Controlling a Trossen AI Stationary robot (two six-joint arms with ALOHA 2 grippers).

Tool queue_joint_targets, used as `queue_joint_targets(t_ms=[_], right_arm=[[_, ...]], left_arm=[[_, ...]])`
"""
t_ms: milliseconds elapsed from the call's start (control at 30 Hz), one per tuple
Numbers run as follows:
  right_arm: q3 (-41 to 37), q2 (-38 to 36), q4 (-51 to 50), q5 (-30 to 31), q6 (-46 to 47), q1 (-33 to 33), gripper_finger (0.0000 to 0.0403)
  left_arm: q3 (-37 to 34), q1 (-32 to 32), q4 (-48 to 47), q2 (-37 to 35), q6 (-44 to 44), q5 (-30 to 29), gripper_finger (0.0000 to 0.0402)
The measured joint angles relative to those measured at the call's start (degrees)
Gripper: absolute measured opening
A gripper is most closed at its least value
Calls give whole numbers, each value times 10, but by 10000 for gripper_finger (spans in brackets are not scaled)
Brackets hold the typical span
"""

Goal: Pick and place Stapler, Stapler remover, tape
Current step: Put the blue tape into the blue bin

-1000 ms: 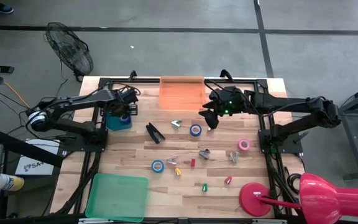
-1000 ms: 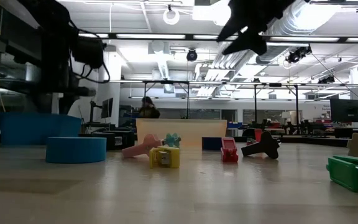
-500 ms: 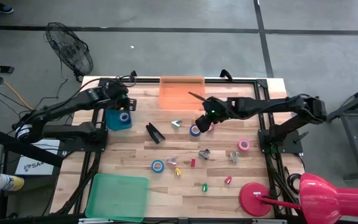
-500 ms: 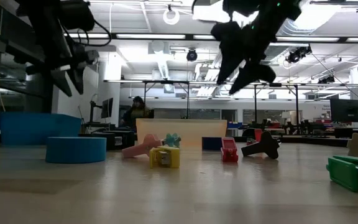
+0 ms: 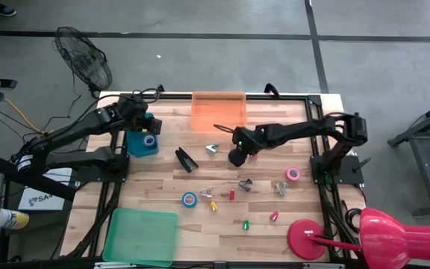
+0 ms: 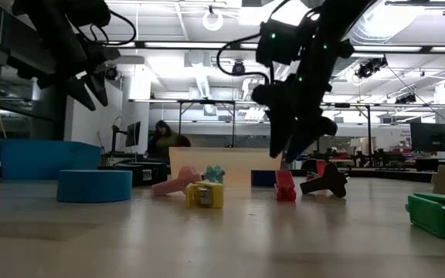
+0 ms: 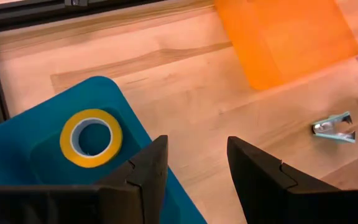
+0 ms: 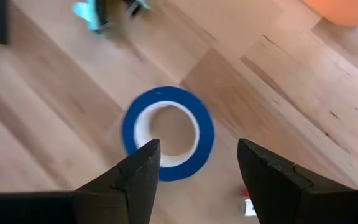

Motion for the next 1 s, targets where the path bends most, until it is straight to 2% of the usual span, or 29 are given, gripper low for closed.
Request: queue_joint_targets(t_ms=[467, 567, 700, 933, 1000], right_arm=[[0, 51, 11, 22, -8, 0, 205], [0, 52, 9, 28, -9, 0, 195], [0, 52, 9, 27, -9, 0, 155], [0, 52, 18, 12, -16, 0, 44], [0, 51, 34, 9, -24, 0, 27]], left_arm=[[0, 0, 0, 0, 3, 2, 163], [0, 0, 0, 0, 3, 3, 163], [0, 0, -1, 0, 3, 3, 163], [0, 0, -1, 0, 3, 3, 163], [0, 0, -1, 0, 3, 3, 163]])
